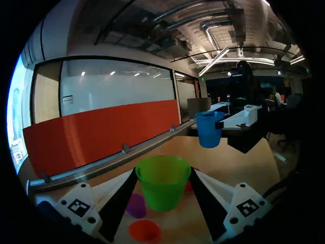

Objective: Pour water

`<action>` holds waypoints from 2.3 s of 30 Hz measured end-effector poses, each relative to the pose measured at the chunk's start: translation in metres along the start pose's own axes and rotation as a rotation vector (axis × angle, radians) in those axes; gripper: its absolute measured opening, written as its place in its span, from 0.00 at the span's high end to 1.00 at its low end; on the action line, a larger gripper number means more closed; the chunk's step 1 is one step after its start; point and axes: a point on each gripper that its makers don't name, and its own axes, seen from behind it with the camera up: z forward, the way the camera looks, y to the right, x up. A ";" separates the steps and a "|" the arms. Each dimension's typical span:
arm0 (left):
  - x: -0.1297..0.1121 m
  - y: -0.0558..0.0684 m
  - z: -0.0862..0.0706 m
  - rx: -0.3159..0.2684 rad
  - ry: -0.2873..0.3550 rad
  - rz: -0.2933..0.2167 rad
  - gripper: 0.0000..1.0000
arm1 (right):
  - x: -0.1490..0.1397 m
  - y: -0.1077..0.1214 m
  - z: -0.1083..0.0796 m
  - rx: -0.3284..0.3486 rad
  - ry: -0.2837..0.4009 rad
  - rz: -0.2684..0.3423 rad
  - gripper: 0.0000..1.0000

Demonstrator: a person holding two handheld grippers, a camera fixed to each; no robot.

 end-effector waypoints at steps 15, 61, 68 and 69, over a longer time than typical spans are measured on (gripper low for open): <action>-0.002 0.022 -0.004 -0.044 -0.012 -0.025 0.11 | 0.007 -0.008 0.004 0.017 0.001 -0.029 0.10; -0.023 0.076 0.004 -0.178 -0.016 -0.127 0.11 | 0.046 -0.018 0.025 0.036 0.027 -0.441 0.09; -0.025 0.080 0.003 -0.190 -0.019 -0.124 0.10 | 0.054 -0.018 0.029 0.023 0.032 -0.523 0.10; -0.025 0.080 0.004 -0.192 -0.018 -0.126 0.11 | 0.056 -0.018 0.029 0.022 0.032 -0.535 0.10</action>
